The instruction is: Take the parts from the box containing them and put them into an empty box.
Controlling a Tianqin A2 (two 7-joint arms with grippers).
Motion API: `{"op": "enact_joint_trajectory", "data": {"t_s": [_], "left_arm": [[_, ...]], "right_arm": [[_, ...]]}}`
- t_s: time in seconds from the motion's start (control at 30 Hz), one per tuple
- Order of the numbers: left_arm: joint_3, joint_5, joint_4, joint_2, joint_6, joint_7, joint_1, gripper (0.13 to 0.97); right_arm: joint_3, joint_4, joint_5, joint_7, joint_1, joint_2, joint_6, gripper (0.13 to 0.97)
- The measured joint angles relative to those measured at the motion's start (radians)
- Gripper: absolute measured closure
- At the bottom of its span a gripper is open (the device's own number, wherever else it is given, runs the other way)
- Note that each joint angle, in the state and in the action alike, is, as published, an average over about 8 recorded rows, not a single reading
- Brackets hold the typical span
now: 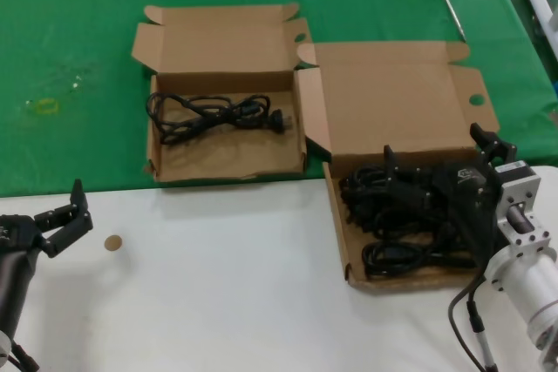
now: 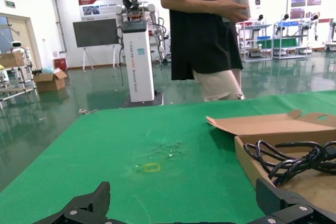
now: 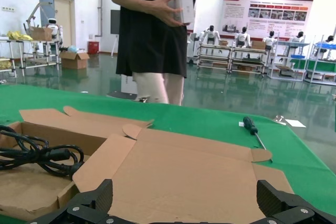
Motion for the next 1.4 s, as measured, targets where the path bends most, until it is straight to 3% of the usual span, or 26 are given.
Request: {"op": "enact_joint_trajectory", "data": {"t_s": [1.4], "left_arm": [[0.0, 0.0, 0.0, 0.0, 0.0, 0.0, 0.0, 0.132]], "right_arm": [[0.0, 0.0, 0.0, 0.0, 0.0, 0.0, 0.0, 0.129]]}}
